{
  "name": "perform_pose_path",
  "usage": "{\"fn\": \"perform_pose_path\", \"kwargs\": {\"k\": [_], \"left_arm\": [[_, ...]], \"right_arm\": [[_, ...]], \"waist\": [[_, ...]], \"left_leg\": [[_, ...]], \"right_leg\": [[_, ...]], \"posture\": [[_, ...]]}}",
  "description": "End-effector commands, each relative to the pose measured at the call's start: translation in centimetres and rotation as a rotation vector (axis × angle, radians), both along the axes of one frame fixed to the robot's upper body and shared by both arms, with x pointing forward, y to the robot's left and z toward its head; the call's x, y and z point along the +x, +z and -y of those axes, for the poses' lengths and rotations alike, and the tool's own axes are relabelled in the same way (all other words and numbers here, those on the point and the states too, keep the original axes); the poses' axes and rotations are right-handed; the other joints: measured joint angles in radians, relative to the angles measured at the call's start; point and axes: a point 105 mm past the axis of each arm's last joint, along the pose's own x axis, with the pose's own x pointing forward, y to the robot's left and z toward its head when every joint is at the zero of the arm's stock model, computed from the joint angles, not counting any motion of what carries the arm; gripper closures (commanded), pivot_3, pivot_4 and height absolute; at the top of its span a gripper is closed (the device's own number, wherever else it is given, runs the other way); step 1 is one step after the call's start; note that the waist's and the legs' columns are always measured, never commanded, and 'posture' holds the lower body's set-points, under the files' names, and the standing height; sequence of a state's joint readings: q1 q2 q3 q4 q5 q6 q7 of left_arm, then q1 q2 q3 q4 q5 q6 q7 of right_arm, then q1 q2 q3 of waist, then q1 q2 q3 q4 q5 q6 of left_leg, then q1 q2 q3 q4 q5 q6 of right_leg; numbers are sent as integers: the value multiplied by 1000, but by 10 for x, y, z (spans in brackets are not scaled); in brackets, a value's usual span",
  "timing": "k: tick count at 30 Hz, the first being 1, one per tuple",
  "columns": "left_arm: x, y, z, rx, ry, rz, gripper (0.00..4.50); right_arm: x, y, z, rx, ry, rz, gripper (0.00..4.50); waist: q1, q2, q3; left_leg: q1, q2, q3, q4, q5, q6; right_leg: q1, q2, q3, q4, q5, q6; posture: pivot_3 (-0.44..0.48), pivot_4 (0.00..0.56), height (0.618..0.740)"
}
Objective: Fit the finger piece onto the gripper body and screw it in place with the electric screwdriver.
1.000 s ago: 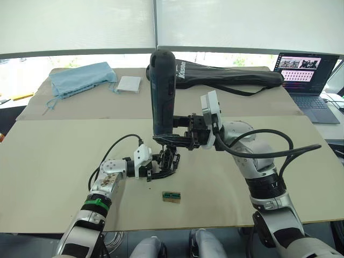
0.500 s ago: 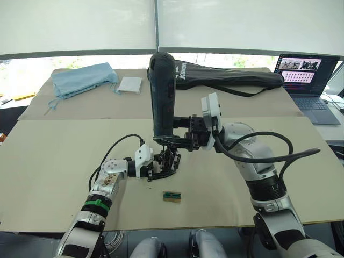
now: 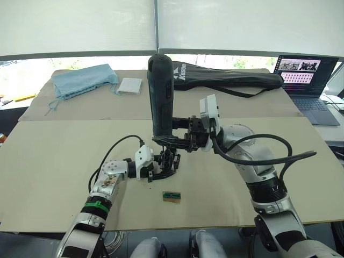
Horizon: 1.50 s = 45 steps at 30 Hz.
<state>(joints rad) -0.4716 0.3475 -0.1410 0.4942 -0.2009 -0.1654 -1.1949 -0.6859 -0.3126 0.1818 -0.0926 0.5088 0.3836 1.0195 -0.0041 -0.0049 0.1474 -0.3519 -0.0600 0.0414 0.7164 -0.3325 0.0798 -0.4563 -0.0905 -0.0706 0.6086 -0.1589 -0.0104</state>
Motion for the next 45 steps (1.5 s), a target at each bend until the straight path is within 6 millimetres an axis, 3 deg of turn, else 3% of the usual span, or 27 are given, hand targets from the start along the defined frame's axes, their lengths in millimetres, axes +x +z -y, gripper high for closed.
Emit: {"fn": "perform_pose_path", "kwargs": {"k": [1, 21, 33, 45], "left_arm": [[-3, -1, 1, 2, -13, -7, 2064], [-4, -5, -3, -2, 10, -20, 2064], [-4, -7, -3, -1, 11, -22, 2064], [-3, -9, -3, 2, 18, -26, 2064]], "right_arm": [[13, -47, 6, -136, -90, -152, 2593], [-8, -40, -9, -163, 16, -39, 2593], [1, -40, -3, -143, -23, -70, 2593], [0, -1, -2, -54, 26, 0, 2593]], "waist": [[0, 0, -1], [-2, -1, -8], [-2, -1, -8], [-2, -1, -8]], "left_leg": [[0, 0, 0, 0, 0, 0], [1, 0, 0, -1, -1, 2], [1, 0, 0, -1, -1, 2], [0, 1, 0, -1, -1, 2]], "right_leg": [[0, 0, 0, 0, 0, 0], [0, 0, 1, -1, 0, -1], [0, 0, 1, -1, 0, -1], [0, 0, 1, -1, 0, -1]], "posture": [[0, 150, 740], [0, 150, 740], [0, 150, 740], [0, 150, 740]]}}
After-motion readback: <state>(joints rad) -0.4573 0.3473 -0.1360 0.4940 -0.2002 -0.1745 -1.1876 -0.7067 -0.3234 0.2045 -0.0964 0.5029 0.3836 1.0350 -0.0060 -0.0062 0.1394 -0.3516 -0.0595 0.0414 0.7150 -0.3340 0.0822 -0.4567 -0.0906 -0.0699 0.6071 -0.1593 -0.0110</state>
